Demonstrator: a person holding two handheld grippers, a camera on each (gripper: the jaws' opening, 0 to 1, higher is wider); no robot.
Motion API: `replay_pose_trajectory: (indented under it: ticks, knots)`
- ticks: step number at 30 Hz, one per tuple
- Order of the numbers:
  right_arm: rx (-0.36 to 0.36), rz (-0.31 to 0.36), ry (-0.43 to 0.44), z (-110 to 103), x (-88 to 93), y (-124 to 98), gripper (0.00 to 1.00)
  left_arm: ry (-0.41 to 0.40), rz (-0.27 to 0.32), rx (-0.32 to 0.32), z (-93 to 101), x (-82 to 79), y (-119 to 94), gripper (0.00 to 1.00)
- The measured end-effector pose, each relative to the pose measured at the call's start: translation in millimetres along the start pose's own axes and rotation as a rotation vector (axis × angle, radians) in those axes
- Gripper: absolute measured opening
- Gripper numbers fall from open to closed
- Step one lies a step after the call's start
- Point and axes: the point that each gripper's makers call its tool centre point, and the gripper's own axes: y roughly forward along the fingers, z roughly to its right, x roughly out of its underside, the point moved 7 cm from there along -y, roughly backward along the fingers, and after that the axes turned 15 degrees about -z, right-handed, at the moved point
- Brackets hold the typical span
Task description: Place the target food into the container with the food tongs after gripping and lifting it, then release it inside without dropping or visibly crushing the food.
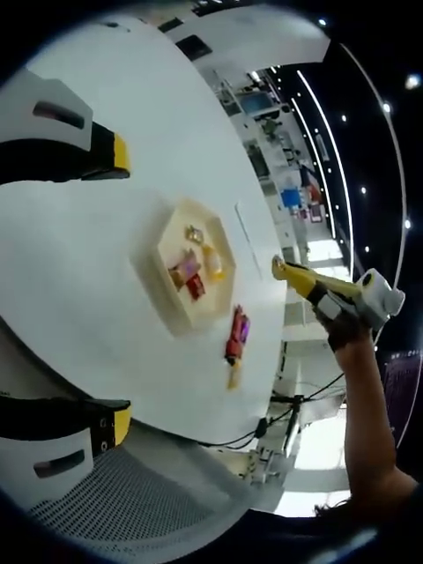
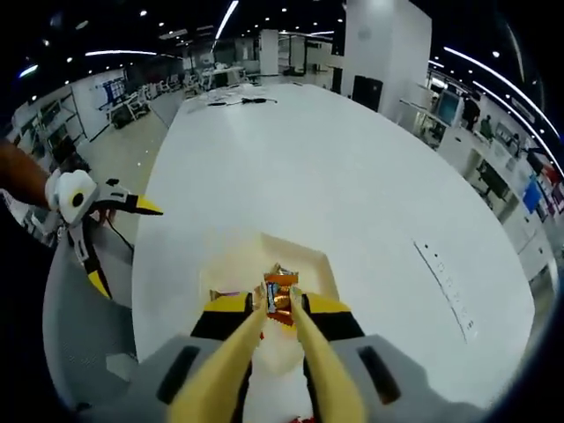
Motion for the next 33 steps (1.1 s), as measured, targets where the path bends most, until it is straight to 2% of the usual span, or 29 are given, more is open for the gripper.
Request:
replay_pose_trajectory:
  ticks: [7,20,25,33]
  knots:
    - [-0.004,0.001,-0.016,-1,-12.7,8,0.23,-0.007,0.007,-0.008,-1.1,-0.8,-1,1.00]
    - [0.013,0.016,-0.005,2,0.2,0,0.25,0.009,0.009,-0.008,0.9,-2.1,-1,1.00]
    - [0.018,0.039,0.000,6,13.1,-17,0.25,0.003,0.009,-0.015,0.3,-2.5,-3,1.00]
    - [0.061,0.061,0.012,12,59.7,-48,0.26,0.001,0.008,-0.014,0.0,-2.4,-2,1.00]
